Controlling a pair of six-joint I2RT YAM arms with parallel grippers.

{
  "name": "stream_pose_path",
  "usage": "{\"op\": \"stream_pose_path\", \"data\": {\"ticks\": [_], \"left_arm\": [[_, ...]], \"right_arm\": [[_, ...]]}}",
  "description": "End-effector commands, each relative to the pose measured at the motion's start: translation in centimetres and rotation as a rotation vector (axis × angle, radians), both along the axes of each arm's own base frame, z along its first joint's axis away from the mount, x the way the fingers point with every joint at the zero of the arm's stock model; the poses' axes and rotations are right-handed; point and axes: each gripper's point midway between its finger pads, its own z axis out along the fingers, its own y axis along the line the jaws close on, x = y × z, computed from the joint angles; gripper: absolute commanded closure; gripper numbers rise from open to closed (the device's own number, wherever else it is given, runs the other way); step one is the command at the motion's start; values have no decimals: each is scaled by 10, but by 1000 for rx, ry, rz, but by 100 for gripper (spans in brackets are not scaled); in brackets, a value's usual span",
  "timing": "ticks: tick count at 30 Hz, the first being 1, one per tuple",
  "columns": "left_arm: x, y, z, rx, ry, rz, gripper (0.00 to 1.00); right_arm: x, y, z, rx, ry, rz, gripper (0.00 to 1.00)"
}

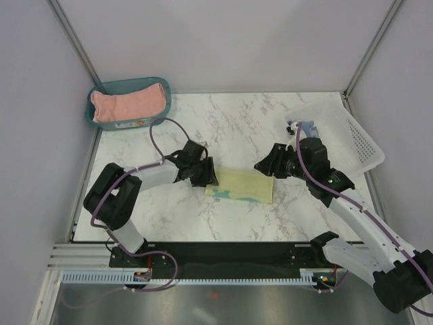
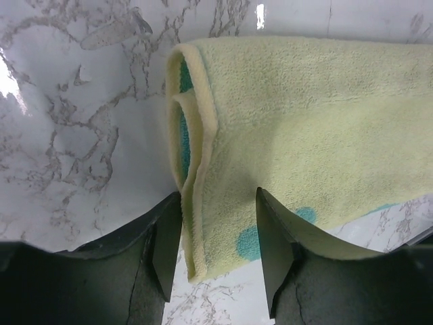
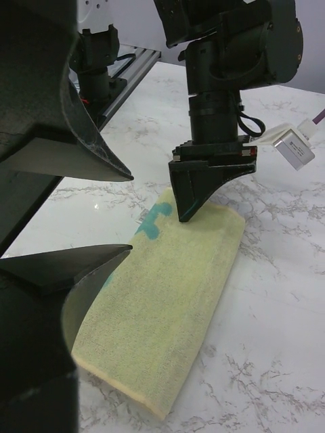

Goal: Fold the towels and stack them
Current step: Neatly place the folded towel into the bin

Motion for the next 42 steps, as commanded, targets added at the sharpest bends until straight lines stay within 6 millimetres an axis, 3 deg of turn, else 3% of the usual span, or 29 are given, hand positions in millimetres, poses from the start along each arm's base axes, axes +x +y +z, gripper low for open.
{"op": "stream_pose_path", "data": {"ticks": [1,3,7,9,11,13,14,26,33,35,38,39,40,41,42], "left_arm": [[-7,7,-22,58,64,38,47],[-4,6,-22,61,59,32,56],[5,0,-18,64,43,11,89],[15,-3,-8,72,16,0,98],[28,-11,4,71,-12,-15,98],[33,-4,7,128,-8,-21,98],[45,-8,15,139,-30,-18,98],[120,15,56,359,-158,28,98],[165,48,61,383,-176,114,98],[187,58,71,368,-203,140,98],[217,70,88,357,-253,175,98],[226,79,93,359,-264,197,98],[238,82,108,350,-299,215,98],[246,88,106,358,-298,221,98],[255,101,110,358,-304,250,98]], "right_arm": [[0,0,14,8,-43,2,50],[-1,0,14,10,-44,5,50],[0,0,16,13,-43,5,50],[0,1,18,15,-47,8,50],[0,1,20,18,-53,10,49],[0,2,22,18,-55,14,50],[0,2,23,20,-57,13,49],[9,3,41,8,-114,16,49],[16,-1,38,-18,-120,-11,49],[18,-2,37,-28,-126,-14,48],[21,-5,35,-46,-129,-29,40],[23,-6,34,-57,-135,-33,26],[26,-9,33,-68,-137,-52,18],[27,-10,32,-77,-140,-59,5],[29,-12,31,-85,-139,-66,2]]}}
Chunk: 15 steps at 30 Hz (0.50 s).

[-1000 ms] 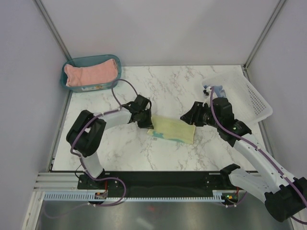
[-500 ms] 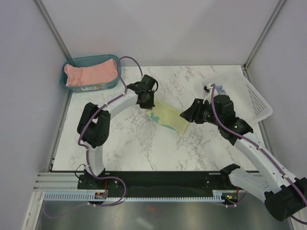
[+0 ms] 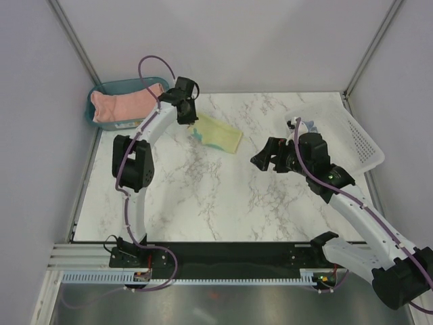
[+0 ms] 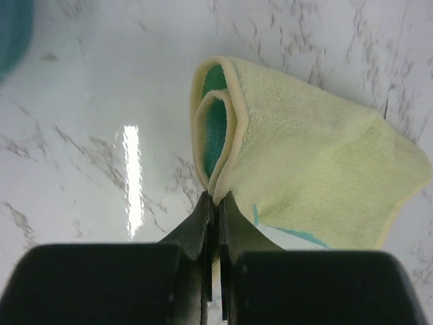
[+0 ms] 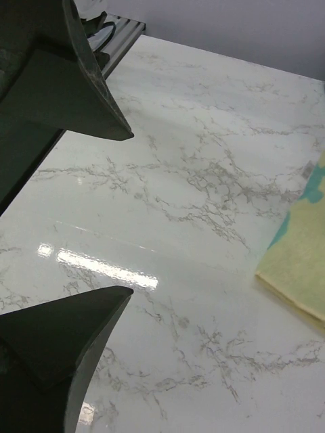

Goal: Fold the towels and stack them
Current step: Neatly place the folded towel into the bin

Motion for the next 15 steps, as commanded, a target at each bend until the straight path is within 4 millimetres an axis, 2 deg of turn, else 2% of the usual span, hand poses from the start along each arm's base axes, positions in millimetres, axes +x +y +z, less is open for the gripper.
{"op": "stream_pose_path", "data": {"ticks": [1,2,3,4,6,7,8,9,12,13,15], "left_arm": [[44,27,47,20,-132,27,98],[50,34,51,22,-139,26,98],[59,49,49,30,-140,48,98],[69,57,65,28,-181,63,98],[79,86,66,50,-188,100,98],[86,94,74,45,-211,113,98],[89,103,74,46,-213,121,98],[94,122,75,48,-219,150,98],[105,146,70,58,-228,169,98],[111,165,68,71,-237,200,98],[117,186,68,82,-250,231,98]], "right_arm": [[14,-6,14,-32,-63,-46,2],[15,-7,14,-38,-63,-50,2],[17,-7,10,-48,-59,-49,2],[18,-7,9,-54,-59,-45,2],[20,-6,4,-69,-51,-40,2],[22,-5,2,-78,-51,-33,2],[23,-5,1,-84,-47,-31,2],[25,-4,-4,-93,-37,-27,2],[29,-3,-13,-111,-24,-22,2],[29,-3,-15,-113,-20,-20,2],[29,-3,-19,-120,-14,-17,2]]}}
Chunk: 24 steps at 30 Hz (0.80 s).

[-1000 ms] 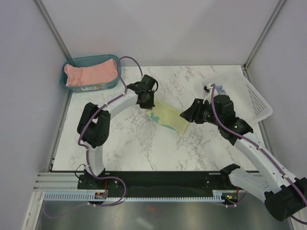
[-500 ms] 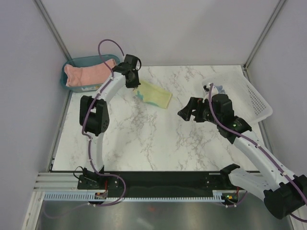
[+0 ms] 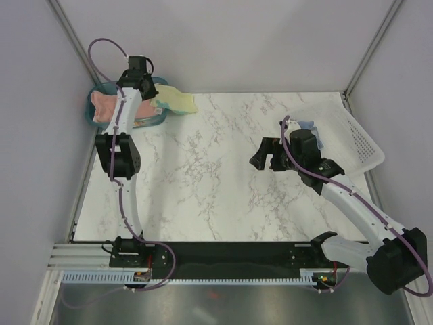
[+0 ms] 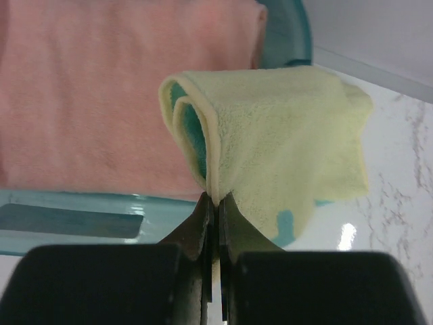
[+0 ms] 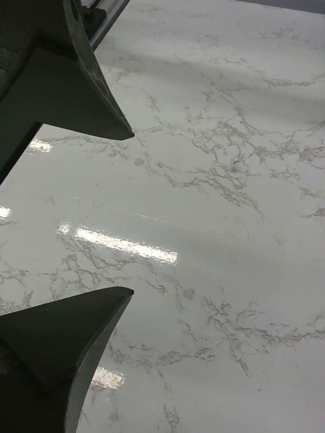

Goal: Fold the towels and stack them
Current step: Neatly place the folded towel into the bin

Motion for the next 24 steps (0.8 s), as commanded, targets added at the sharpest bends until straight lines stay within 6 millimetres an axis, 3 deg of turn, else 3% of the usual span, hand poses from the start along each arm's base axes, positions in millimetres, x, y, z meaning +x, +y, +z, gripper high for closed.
{"op": "stream_pose_path", "data": {"ticks": [1,3,9,14,24], "left_arm": [[17,54,8,52,-49,52,98],[23,80,4,49,-69,98,98],[34,124,-8,106,-102,174,98],[42,145,-3,148,-150,192,98],[34,178,-33,170,-96,225,98]], "right_arm": [[11,1,14,-9,-66,0,2],[12,0,12,-16,-67,2,2],[16,0,7,-36,-56,2,2],[17,3,3,-35,-39,12,2],[21,5,-8,-44,-14,12,2]]}}
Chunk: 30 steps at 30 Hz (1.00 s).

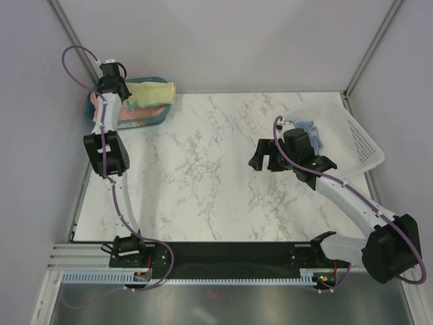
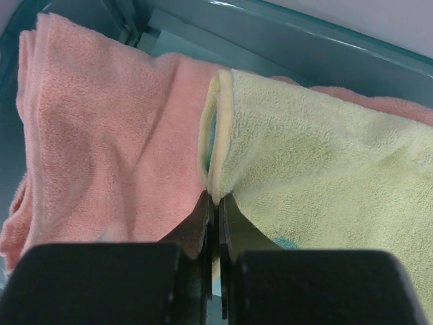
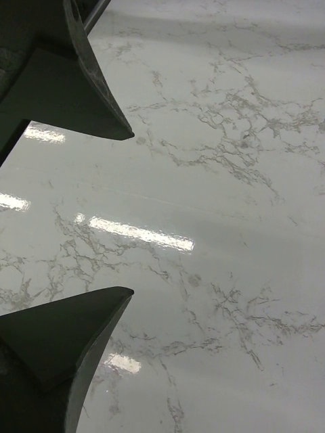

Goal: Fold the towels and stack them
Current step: Neatly place the folded towel into the bin

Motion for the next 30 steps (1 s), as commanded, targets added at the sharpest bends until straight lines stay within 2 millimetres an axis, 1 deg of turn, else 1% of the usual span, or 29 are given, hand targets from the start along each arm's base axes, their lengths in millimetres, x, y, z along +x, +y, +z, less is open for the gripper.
{"op": "stream_pose_path", "data": {"ticks": [1,5,6,11,14,15,19,22,23,26,27,28,29,30], "left_arm": [[3,29,-3,55,-15,24,98],[-1,31,-7,73,5,11,98],[-2,33,-12,78,18,15,98],[-7,44,-21,93,44,19,98],[-9,56,-34,91,64,32,98],[-12,62,-42,89,79,41,98],[-14,68,-53,85,96,29,98],[-9,67,-52,94,83,5,95],[-7,65,-50,88,74,-10,98],[-3,65,-38,93,41,-11,97],[-2,65,-36,94,33,-10,82],[0,67,-33,95,21,-6,70],[1,64,-29,91,12,-14,58],[2,62,-27,84,7,-21,43]], "right_arm": [[14,6,20,18,-69,7,2],[16,7,19,15,-62,9,2],[16,8,19,16,-61,12,2],[19,11,20,25,-57,14,2],[20,11,19,24,-55,12,2],[21,11,19,22,-56,11,2],[22,12,16,22,-51,12,2],[23,11,13,17,-48,7,2],[24,11,12,15,-46,6,2],[24,11,8,16,-41,0,2],[24,11,8,18,-39,-2,2],[24,11,6,19,-37,-1,2],[24,11,6,21,-37,-6,2],[24,12,6,24,-37,-5,2]]}}
